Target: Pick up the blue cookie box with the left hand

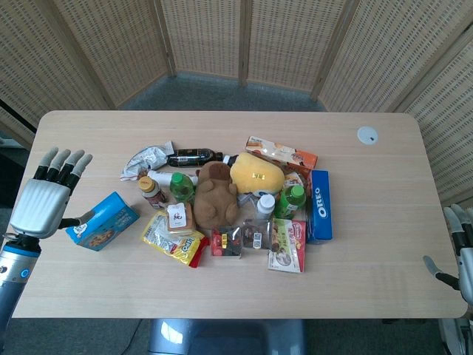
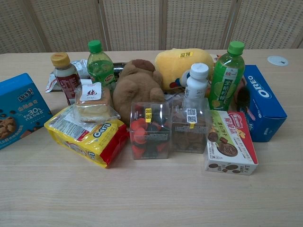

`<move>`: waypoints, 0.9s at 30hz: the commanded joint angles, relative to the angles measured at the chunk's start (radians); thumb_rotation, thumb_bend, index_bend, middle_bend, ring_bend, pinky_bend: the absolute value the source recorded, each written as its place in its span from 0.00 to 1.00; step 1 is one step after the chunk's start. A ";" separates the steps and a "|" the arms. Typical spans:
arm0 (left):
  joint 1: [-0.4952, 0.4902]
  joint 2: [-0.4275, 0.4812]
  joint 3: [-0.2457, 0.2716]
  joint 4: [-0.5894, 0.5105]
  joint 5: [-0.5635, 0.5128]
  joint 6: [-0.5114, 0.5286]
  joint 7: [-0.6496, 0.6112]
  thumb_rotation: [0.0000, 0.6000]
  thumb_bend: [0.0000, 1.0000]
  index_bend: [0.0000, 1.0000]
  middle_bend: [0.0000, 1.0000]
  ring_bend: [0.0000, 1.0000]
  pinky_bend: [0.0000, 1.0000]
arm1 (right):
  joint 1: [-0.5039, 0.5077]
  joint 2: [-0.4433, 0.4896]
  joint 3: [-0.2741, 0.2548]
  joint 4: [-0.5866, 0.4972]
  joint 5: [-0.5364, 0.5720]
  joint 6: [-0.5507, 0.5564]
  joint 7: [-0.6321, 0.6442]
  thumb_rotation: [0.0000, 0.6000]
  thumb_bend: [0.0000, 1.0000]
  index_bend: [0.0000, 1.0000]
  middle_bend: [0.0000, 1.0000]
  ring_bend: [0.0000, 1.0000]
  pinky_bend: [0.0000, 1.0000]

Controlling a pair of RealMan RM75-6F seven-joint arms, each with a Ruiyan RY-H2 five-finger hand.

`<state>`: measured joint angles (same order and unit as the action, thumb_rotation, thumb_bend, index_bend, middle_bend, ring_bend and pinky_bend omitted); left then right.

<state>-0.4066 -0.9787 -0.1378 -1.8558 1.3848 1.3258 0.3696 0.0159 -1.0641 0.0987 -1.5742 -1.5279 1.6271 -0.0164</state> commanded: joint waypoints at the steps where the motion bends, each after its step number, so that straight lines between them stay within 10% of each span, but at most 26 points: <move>1: 0.001 -0.002 0.001 0.000 -0.002 -0.003 0.003 0.82 0.18 0.00 0.06 0.08 0.00 | -0.002 -0.002 -0.002 0.003 -0.007 0.005 0.005 0.98 0.22 0.00 0.01 0.00 0.00; 27: 0.064 0.033 0.023 -0.013 0.052 0.051 -0.057 0.82 0.18 0.00 0.04 0.06 0.00 | -0.019 0.002 -0.032 -0.024 -0.050 0.013 -0.005 0.98 0.22 0.00 0.01 0.00 0.00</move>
<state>-0.3436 -0.9445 -0.1137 -1.8709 1.4348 1.3752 0.3152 -0.0015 -1.0635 0.0671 -1.5964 -1.5792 1.6391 -0.0201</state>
